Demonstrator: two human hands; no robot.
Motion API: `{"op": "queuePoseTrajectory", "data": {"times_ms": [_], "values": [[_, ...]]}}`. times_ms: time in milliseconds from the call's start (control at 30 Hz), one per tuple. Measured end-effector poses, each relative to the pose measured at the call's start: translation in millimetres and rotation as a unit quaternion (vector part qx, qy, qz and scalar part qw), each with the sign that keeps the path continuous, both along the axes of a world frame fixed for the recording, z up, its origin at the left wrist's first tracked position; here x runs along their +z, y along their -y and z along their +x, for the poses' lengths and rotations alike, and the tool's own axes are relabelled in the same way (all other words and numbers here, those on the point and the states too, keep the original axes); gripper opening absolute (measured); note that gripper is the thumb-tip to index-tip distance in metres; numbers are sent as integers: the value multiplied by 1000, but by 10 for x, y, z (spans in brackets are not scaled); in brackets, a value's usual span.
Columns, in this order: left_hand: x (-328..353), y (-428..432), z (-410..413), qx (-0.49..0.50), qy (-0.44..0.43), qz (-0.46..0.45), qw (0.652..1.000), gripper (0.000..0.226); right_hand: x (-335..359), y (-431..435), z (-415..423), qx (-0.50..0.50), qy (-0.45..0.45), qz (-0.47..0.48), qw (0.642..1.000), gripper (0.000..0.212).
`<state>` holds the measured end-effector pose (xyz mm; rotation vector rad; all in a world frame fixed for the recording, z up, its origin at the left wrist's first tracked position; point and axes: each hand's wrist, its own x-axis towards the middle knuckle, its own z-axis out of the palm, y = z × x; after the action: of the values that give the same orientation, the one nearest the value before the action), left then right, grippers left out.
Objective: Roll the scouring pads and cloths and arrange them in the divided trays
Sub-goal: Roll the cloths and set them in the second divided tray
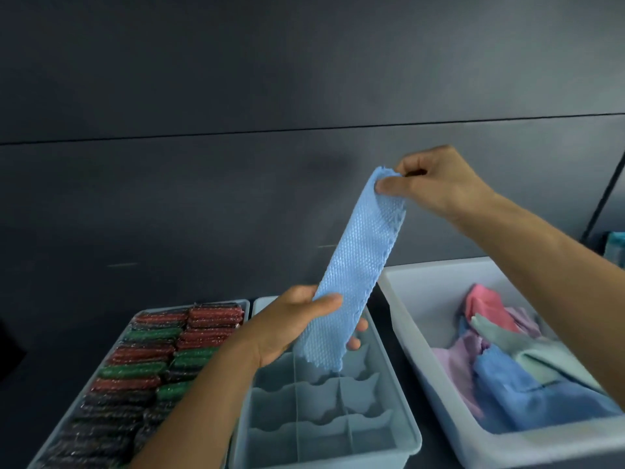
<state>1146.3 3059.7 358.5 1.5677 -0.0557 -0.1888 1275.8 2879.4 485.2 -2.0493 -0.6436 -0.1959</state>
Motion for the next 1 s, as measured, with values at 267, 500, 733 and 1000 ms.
{"op": "queuePoseTrajectory", "data": {"times_ms": [267,500,733,1000], "values": [[-215,-326,-126,243,-37,-13,969,30,-439,49,229,-61,-117,48,990,27],[113,-119,24,294,16,57,954,24,-764,-330,-193,37,-69,42,996,31],[331,51,0,260,-22,-20,965,67,-855,-493,-484,127,-28,16,991,42],[64,-71,16,359,138,59,921,41,-761,-413,-382,154,-126,101,975,6]]}}
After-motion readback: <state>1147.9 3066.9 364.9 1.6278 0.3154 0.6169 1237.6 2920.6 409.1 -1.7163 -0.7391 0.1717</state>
